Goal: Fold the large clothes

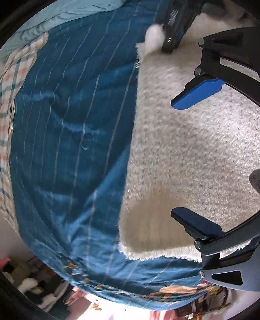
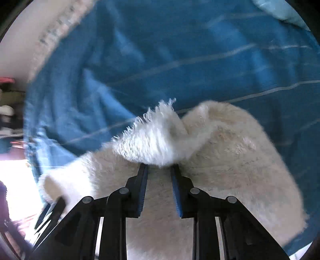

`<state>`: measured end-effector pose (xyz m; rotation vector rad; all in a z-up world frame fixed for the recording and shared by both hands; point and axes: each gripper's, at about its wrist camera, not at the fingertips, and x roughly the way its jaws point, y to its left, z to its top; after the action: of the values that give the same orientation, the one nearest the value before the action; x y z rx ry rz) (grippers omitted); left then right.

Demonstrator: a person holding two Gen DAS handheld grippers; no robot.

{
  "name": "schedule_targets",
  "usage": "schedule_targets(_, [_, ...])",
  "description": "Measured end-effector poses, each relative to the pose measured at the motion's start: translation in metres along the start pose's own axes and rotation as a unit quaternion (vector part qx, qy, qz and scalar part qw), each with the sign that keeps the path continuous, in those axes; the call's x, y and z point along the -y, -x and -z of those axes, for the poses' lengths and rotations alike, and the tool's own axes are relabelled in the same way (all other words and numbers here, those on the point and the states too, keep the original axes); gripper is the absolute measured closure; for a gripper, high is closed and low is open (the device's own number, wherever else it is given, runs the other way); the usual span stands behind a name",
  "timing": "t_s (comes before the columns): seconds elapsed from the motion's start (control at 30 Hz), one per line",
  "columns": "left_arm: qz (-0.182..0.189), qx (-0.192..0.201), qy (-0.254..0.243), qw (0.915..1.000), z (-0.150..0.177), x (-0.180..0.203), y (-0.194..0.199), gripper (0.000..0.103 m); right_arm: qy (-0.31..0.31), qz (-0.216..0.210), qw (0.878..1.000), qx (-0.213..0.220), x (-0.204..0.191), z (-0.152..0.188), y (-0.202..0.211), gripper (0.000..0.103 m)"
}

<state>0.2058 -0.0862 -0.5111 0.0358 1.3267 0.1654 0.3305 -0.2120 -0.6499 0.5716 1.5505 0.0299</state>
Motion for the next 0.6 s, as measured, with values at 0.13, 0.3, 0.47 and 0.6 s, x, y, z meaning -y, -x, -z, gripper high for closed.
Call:
schedule_targets(0.13, [-0.020,-0.005,-0.007,0.9998,0.008,0.011,0.008,0.003,0.003,0.025,0.999,-0.019,-0.002,-0.007,0.006,0.079])
schedule_targets(0.3, [-0.062,-0.008,0.020,0.9979,0.035,-0.018,0.024,0.003,0.075,-0.033,0.996,-0.033,-0.034,0.019,0.048,0.078])
schedule_targets(0.47, [-0.099,-0.039,0.047,0.9932,0.070,-0.055,-0.009,0.003,0.138,0.002,0.983,-0.121,-0.054,0.059,-0.012,0.079])
schedule_targets(0.6, [-0.103,-0.060,0.070,0.9904,0.087,-0.077,-0.045,0.002,0.122,0.046,0.981,-0.140,-0.066,0.046,-0.068,0.081])
